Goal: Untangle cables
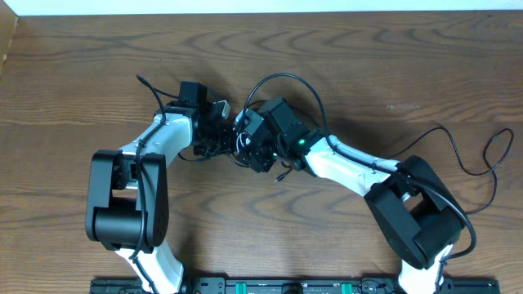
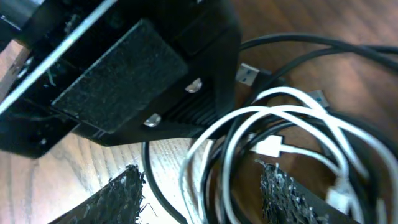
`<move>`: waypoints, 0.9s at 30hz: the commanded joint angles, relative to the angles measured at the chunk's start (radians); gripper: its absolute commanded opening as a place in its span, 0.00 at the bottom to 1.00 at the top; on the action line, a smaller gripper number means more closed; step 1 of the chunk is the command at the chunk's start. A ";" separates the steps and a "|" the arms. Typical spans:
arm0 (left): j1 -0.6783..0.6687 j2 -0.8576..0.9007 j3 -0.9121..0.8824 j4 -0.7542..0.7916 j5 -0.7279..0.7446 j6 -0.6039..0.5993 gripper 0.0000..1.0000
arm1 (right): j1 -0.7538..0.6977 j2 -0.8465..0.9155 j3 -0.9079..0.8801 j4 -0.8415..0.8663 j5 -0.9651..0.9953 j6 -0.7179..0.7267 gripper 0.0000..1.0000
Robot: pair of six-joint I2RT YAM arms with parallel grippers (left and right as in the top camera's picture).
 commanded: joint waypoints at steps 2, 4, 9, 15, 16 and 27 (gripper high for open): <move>0.003 0.045 -0.017 -0.004 -0.089 -0.005 0.24 | 0.021 0.041 0.005 0.007 -0.016 0.045 0.59; 0.003 0.045 -0.017 -0.004 -0.089 -0.005 0.24 | 0.026 0.058 0.005 0.010 -0.015 0.045 0.61; 0.003 0.045 -0.017 -0.003 -0.089 -0.005 0.24 | 0.027 0.089 0.005 0.031 -0.016 0.045 0.65; 0.003 0.045 -0.017 -0.004 -0.089 -0.004 0.24 | 0.019 0.089 0.006 0.072 -0.016 0.045 0.09; 0.003 0.045 -0.017 -0.004 -0.089 -0.005 0.24 | 0.016 0.087 0.006 0.077 -0.016 0.045 0.11; 0.003 0.045 -0.017 -0.004 -0.089 -0.005 0.24 | -0.002 0.004 0.006 0.075 -0.042 0.045 0.24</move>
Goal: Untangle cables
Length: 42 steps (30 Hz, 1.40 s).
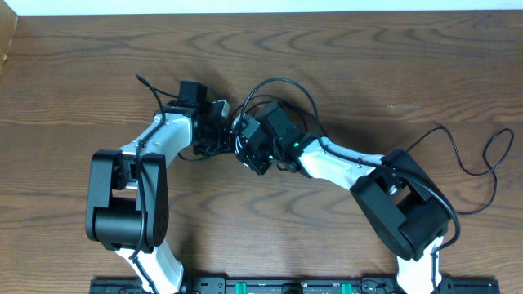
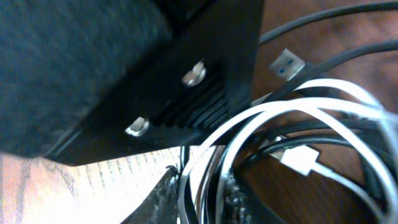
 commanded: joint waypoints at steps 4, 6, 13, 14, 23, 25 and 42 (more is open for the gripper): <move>0.002 0.045 -0.018 -0.009 -0.084 -0.002 0.24 | -0.008 -0.085 0.006 0.010 -0.012 -0.004 0.53; 0.002 0.045 -0.018 -0.008 -0.084 -0.002 0.24 | -0.007 -0.084 0.006 0.007 -0.011 -0.004 0.72; 0.002 0.045 -0.018 -0.008 -0.084 -0.002 0.24 | -0.007 -0.069 0.006 0.008 0.079 0.121 0.66; 0.002 0.045 -0.018 -0.008 -0.084 -0.002 0.24 | -0.008 -0.063 0.006 0.010 0.098 0.166 0.60; 0.002 0.045 -0.018 -0.007 -0.084 -0.002 0.24 | -0.017 -0.026 0.006 0.059 0.003 0.314 0.40; 0.002 0.045 -0.018 -0.007 -0.084 -0.002 0.24 | -0.017 -0.026 0.006 0.058 0.005 0.314 0.40; 0.002 0.045 -0.018 -0.007 -0.084 -0.002 0.25 | -0.007 0.021 0.005 0.032 -0.016 0.355 0.40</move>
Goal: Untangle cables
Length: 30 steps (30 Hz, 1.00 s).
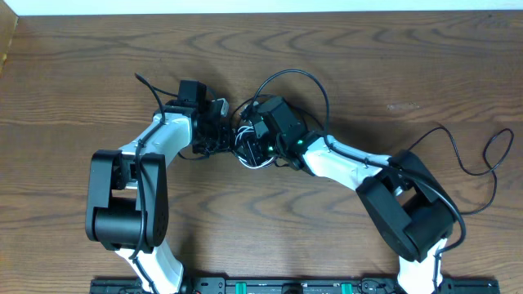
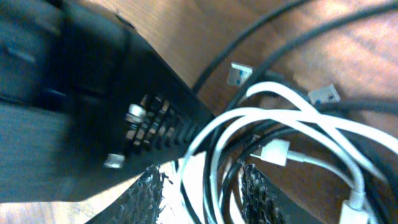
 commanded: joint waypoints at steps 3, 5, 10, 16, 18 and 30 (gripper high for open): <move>0.001 0.045 -0.021 -0.018 -0.066 0.002 0.24 | 0.005 0.040 0.007 0.024 -0.082 0.013 0.38; 0.001 0.045 -0.021 -0.018 -0.066 0.002 0.24 | 0.002 0.040 0.007 0.055 -0.141 0.013 0.35; 0.001 0.045 -0.021 -0.018 -0.066 0.002 0.24 | -0.002 0.040 0.007 0.136 -0.311 0.013 0.32; 0.001 0.045 -0.021 -0.017 -0.066 0.002 0.24 | -0.002 0.040 0.007 0.146 -0.338 0.013 0.31; 0.001 0.045 -0.021 -0.018 -0.066 0.002 0.24 | 0.000 0.040 0.007 0.144 -0.339 0.018 0.30; 0.001 0.045 -0.021 -0.017 -0.066 0.002 0.25 | 0.001 0.040 0.007 0.176 -0.445 0.077 0.25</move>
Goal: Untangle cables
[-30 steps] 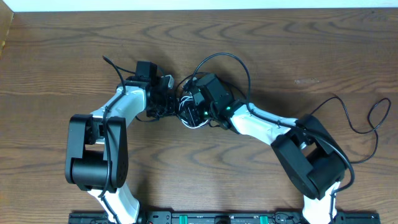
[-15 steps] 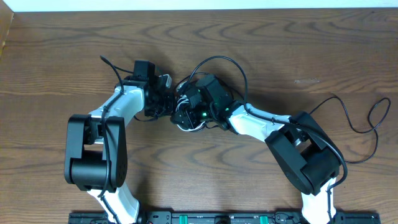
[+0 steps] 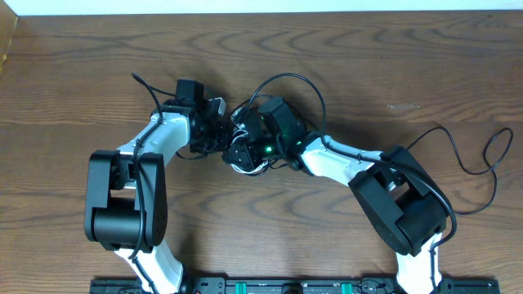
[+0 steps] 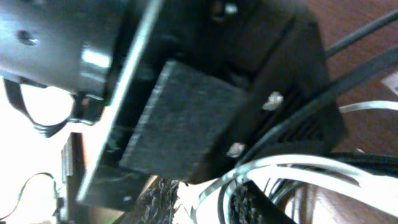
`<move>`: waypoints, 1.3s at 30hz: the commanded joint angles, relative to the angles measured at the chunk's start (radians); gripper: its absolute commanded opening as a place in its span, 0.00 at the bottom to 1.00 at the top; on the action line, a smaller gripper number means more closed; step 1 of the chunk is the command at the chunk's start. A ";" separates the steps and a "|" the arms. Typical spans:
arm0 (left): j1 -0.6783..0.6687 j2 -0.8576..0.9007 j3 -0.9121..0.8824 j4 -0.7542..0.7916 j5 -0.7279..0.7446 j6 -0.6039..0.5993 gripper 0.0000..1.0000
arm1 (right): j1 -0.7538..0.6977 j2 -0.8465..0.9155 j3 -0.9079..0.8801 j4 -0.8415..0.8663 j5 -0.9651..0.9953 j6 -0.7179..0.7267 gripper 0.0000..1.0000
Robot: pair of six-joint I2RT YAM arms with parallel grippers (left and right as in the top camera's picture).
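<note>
A knot of white cable [image 3: 243,166] and black cable [image 3: 294,77] lies mid-table between the two grippers. In the overhead view my right gripper [image 3: 239,147] is pressed into the knot. My left gripper [image 3: 219,137] touches the knot from the left, its jaws hidden. In the right wrist view my right gripper [image 4: 205,202] has its fingers [image 4: 158,199] close together with white cable [image 4: 298,165] strands filling the gap. The left gripper's black body [image 4: 199,112] looms right above them. A black cable [image 4: 367,68] runs off to the right.
The wooden table [image 3: 368,49] carries a thin black cable [image 3: 470,167] that loops along the right side by the right arm's base. A black rail [image 3: 286,286] runs along the front edge. The two arms nearly touch at the knot.
My right wrist has turned and come closer under the left gripper, whose body now fills its view. The right fingers stand closer together on the white strands. The knot sits slightly further left.
At first my right fingers stood wide apart around the white loops beside the left gripper. Then they were narrow on white strands. Later they stood wider with the wrist turned. Now they are close together again on the white cable, tight under the left gripper.
</note>
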 commanded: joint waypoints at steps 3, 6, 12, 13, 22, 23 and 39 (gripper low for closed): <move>-0.009 0.045 -0.024 -0.018 -0.055 0.002 0.24 | -0.008 0.000 0.012 0.070 -0.190 0.012 0.25; -0.009 0.045 -0.024 -0.018 -0.055 0.002 0.25 | -0.021 0.000 0.012 0.110 -0.231 0.056 0.23; -0.009 0.045 -0.024 -0.018 -0.055 0.002 0.24 | -0.045 0.000 0.012 0.167 -0.234 0.233 0.13; -0.009 0.045 -0.024 -0.018 -0.055 0.002 0.24 | -0.048 0.000 0.012 0.173 -0.234 0.257 0.11; -0.009 0.045 -0.024 -0.018 -0.055 0.002 0.24 | -0.074 0.000 0.012 0.302 -0.414 0.335 0.01; -0.009 0.045 -0.024 -0.018 -0.055 0.002 0.25 | -0.077 0.000 0.012 0.344 -0.438 0.340 0.01; -0.009 0.045 -0.024 -0.018 -0.061 0.002 0.25 | -0.152 -0.002 0.012 0.722 -0.454 0.696 0.01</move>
